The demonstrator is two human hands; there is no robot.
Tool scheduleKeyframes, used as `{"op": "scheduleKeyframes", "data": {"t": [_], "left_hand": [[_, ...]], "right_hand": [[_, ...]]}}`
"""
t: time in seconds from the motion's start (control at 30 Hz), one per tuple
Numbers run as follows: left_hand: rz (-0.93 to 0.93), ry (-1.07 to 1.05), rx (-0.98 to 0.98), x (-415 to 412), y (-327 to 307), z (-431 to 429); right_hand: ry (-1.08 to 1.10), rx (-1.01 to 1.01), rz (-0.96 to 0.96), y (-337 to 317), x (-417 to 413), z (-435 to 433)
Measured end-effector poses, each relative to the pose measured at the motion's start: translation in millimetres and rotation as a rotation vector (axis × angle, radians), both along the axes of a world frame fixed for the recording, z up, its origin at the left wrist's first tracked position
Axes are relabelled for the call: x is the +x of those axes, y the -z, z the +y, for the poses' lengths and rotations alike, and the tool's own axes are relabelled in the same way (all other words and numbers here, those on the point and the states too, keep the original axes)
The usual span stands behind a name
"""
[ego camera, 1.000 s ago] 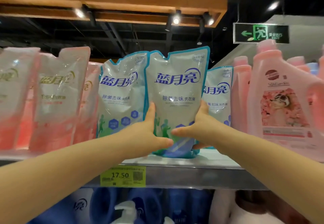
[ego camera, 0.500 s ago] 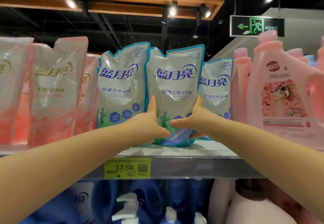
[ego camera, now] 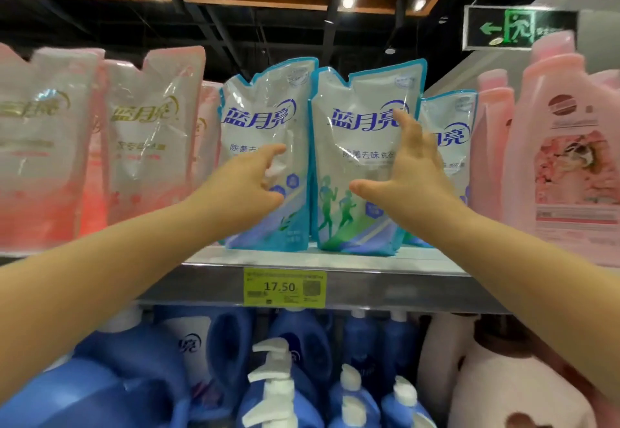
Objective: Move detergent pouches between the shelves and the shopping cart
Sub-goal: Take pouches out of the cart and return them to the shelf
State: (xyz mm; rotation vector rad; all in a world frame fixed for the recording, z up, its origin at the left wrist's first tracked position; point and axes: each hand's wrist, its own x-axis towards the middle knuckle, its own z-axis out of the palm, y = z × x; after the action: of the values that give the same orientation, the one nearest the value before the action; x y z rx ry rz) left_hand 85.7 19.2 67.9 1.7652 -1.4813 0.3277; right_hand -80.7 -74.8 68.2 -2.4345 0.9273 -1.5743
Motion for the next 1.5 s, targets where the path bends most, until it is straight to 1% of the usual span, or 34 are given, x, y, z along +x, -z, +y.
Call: {"op": "scheduleKeyframes", "data": {"t": [0.07,0.1,0.17,0.27,0.33,0.4,0.53,0.6,0.67,0.83,0.93,1.03,1.2,1.3,1.4,1.5], "left_hand": [[-0.016,-0.055,-0.072,13,-1,4],[-0.006,-0.078,-0.088,19,-1,6],[0.053,-0.099,-0.093,24,-1,10],[0.184,-0.111,0.016,32,2,9],[0.303,-0.082,0.086,38,6,6],[0.336,-0.076,0.131,44,10,1],[0.343,-0.064,0.163,48,12,-2],[0.327,-0.062,0.166,46,11,0],[0.312,-0.052,0.159,44,10,1],[0.345,-0.028,0.17,39,9,5],[0.337,-0.019,0.13,40,4,11],[0.258,-0.012,0.036,40,0,17],[0.152,0.077,-0.151,21,1,25],[0.101,0.158,-0.23,-10,7,38],[0.08,0.274,-0.309,-51,18,61],[0.081,0.404,-0.322,-108,39,91]], "right_hand": [[-0.035,-0.055,0.047,3,9,8],[-0.064,-0.05,0.087,4,14,11],[-0.084,-0.001,0.225,6,27,16],[-0.07,0.114,0.441,7,51,18],[-0.087,0.204,0.506,8,64,21],[-0.098,0.287,0.513,9,73,24],[-0.143,0.424,0.434,8,79,27],[-0.148,0.462,0.413,8,80,28],[-0.157,0.49,0.394,9,80,29],[-0.156,0.533,0.382,10,78,31],[-0.173,0.532,0.331,4,72,32],[-0.195,0.457,0.23,-4,63,36],[-0.117,0.19,0.109,-5,38,50],[-0.085,0.085,-0.004,-1,13,67],[-0.089,0.044,-0.141,12,-23,96],[-0.038,0.0,-0.17,37,-68,132]]}}
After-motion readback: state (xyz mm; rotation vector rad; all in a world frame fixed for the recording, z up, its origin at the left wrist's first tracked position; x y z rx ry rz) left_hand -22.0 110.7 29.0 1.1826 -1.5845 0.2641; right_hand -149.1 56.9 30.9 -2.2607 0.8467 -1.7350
